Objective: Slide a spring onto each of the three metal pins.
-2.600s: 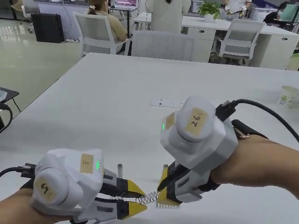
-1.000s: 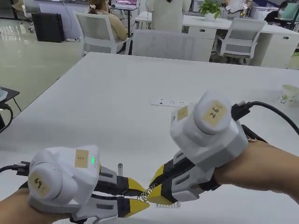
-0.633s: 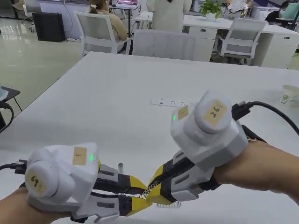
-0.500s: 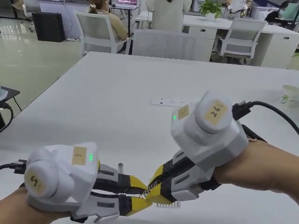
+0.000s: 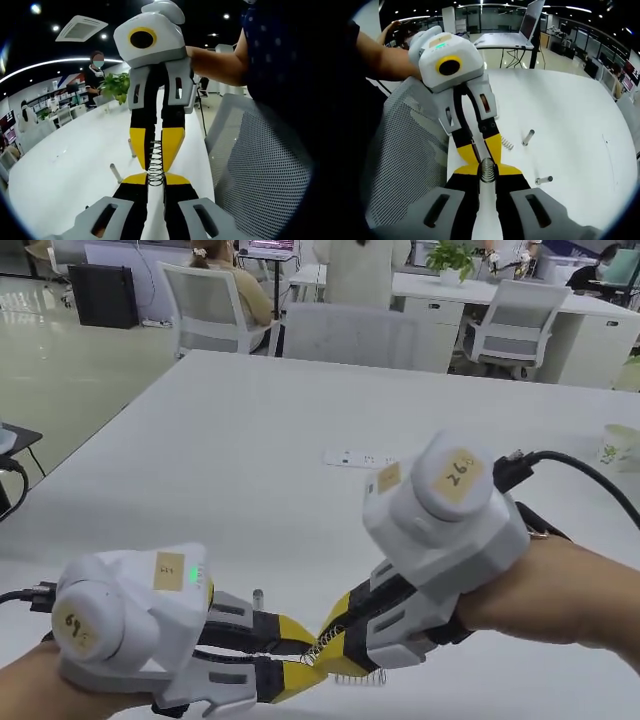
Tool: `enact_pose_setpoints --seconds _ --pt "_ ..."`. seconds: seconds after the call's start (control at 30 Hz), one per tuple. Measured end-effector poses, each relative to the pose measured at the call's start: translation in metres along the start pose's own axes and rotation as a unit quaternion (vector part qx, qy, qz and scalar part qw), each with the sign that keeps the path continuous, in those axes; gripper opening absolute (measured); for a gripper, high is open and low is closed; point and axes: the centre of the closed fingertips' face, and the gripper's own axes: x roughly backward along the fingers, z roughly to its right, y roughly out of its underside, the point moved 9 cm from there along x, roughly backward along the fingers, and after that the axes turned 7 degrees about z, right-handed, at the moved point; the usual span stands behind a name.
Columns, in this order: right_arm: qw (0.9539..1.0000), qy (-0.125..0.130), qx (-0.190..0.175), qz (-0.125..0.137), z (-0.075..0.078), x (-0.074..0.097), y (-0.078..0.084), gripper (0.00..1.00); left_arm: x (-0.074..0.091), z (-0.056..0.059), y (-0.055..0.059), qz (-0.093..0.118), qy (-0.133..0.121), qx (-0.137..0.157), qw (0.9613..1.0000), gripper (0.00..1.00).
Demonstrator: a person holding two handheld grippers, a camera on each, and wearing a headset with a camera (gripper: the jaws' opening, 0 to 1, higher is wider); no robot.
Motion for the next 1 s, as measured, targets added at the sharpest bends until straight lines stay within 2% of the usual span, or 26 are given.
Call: enact_pose_setpoints --seconds 0.3,0.6,1.0 --pt "1.0 0.004 0.0 -0.006 0.001 0.002 0.001 0.08 0.002 -0.001 0.004 -0.002 -0.006 0.021 0.9998 0.11" --pt "0.9999 0.01 -0.003 -0.014 0.003 0.005 0.005 0.08 0.006 -0.005 0.007 -0.005 -0.025 0.042 0.9988 0.24" --pt "0.9995 0.021 -0.007 -0.024 0.008 0.014 0.011 0.08 0.02 -0.012 0.003 0.014 -0.056 0.061 0.9965 0.36"
